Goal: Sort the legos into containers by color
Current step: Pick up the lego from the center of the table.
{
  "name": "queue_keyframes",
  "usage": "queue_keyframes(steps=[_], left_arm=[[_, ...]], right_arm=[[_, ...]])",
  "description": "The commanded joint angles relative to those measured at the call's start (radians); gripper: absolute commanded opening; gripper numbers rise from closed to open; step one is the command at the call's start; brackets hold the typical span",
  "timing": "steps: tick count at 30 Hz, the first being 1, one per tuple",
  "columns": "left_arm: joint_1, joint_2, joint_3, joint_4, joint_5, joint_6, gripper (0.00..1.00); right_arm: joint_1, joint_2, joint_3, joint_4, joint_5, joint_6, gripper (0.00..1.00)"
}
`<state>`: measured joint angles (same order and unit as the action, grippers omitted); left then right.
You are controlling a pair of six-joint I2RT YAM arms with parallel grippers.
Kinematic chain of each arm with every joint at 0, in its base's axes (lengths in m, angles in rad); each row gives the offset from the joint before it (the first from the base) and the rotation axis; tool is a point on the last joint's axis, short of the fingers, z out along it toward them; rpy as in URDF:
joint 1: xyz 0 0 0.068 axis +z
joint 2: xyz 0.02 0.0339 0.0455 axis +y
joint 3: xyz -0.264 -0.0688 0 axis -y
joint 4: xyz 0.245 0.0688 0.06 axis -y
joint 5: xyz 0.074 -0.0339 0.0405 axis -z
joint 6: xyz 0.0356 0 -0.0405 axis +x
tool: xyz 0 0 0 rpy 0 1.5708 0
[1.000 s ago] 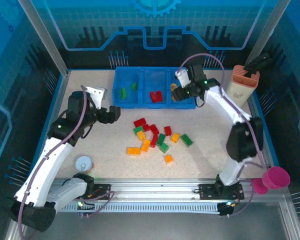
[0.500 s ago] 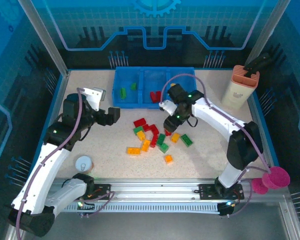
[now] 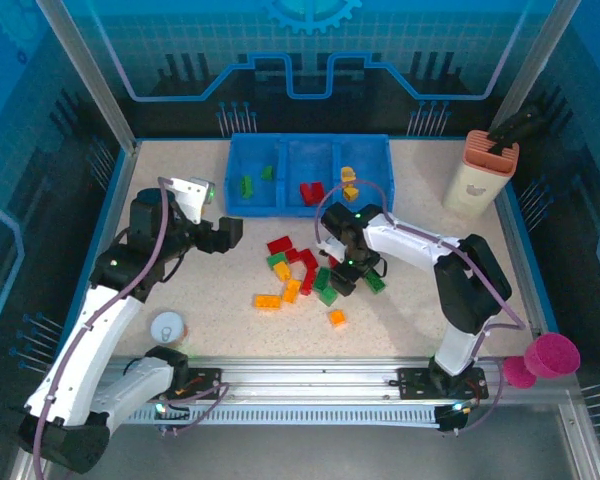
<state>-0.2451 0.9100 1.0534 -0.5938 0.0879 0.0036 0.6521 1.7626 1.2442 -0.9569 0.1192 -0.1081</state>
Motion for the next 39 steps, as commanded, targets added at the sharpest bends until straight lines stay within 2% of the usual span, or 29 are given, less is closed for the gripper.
queue_keyframes(steps=[1, 17, 20, 26, 33, 39], left_arm=[[0.003, 0.010, -0.006, 0.004, 0.025, 0.022, 0.95], [0.003, 0.043, 0.045, -0.029, 0.049, 0.014, 0.96], [0.003, 0.046, 0.048, -0.034, 0.047, 0.011, 0.96], [0.003, 0.056, 0.058, -0.037, 0.047, 0.010, 0.96], [0.003, 0.064, 0.068, -0.017, 0.079, 0.007, 0.96], [0.002, 0.081, 0.071, -0.013, 0.081, 0.004, 0.96]], right_arm=[[0.025, 0.015, -0.013, 0.064, 0.079, -0.004, 0.73], [0.026, 0.126, -0.014, 0.131, 0.151, -0.044, 0.71], [0.024, 0.135, -0.020, 0.142, 0.149, -0.046, 0.64], [0.013, 0.137, -0.022, 0.135, 0.158, -0.036, 0.36], [-0.099, -0.021, 0.025, 0.170, 0.125, -0.009, 0.32], [-0.226, 0.018, 0.215, 0.245, 0.252, 0.062, 0.31]])
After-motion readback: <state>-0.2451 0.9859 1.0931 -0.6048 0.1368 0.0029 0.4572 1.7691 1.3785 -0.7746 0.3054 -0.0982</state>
